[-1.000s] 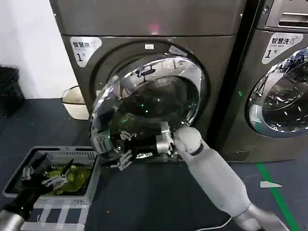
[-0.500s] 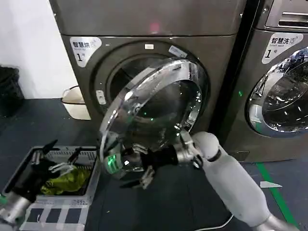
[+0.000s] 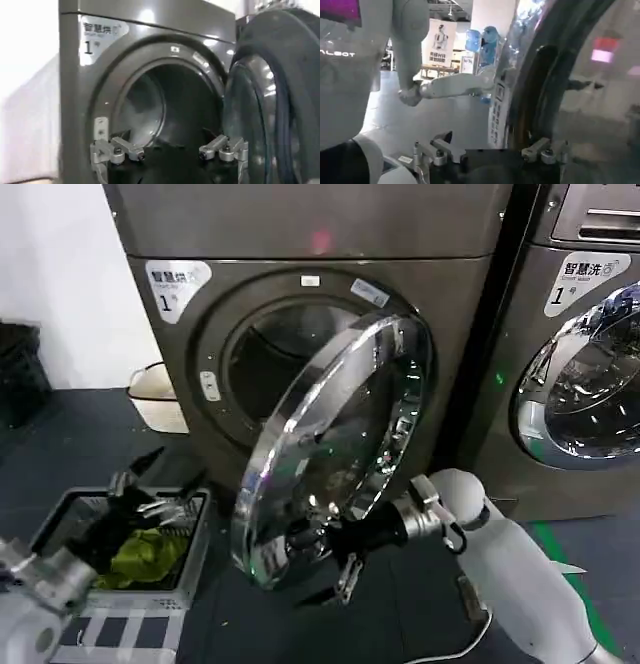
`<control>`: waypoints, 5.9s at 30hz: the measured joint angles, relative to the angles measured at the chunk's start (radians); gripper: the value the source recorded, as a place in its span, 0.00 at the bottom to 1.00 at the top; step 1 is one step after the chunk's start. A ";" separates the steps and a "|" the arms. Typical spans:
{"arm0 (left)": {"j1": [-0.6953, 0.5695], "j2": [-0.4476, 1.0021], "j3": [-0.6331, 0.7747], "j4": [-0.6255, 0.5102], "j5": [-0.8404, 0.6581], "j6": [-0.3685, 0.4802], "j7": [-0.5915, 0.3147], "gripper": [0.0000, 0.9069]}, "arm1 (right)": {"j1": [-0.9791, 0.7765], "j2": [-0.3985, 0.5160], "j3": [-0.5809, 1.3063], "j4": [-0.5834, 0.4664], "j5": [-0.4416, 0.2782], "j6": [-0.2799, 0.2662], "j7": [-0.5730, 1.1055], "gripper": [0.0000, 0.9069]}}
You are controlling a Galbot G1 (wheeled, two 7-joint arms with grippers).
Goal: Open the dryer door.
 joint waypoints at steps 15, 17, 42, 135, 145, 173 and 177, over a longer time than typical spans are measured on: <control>-0.208 0.168 0.209 0.063 -0.090 -0.003 0.057 1.00 | -0.124 -0.122 0.211 0.001 0.019 0.019 -0.001 1.00; -0.221 0.180 0.231 0.059 -0.097 -0.004 0.070 1.00 | -0.156 -0.123 0.270 0.001 0.018 0.013 -0.001 1.00; -0.335 0.201 0.575 0.023 -0.010 -0.030 0.139 1.00 | -0.661 -0.018 1.404 0.118 0.035 -0.047 0.672 1.00; -1.195 -0.644 1.361 0.966 0.276 -0.237 -0.086 1.00 | -1.061 0.018 2.133 0.230 -0.052 -0.097 1.235 1.00; -1.181 -0.633 1.406 0.860 0.178 -0.425 -0.090 1.00 | -1.056 0.005 2.139 0.232 -0.050 -0.094 1.235 1.00; -1.168 0.311 1.517 0.299 0.210 -0.255 -0.087 1.00 | -1.007 -0.019 2.220 0.309 -0.339 -0.113 1.307 1.00; -1.144 0.461 1.500 0.294 0.231 -0.249 -0.038 1.00 | -0.989 -0.014 2.220 0.312 -0.368 -0.099 1.321 1.00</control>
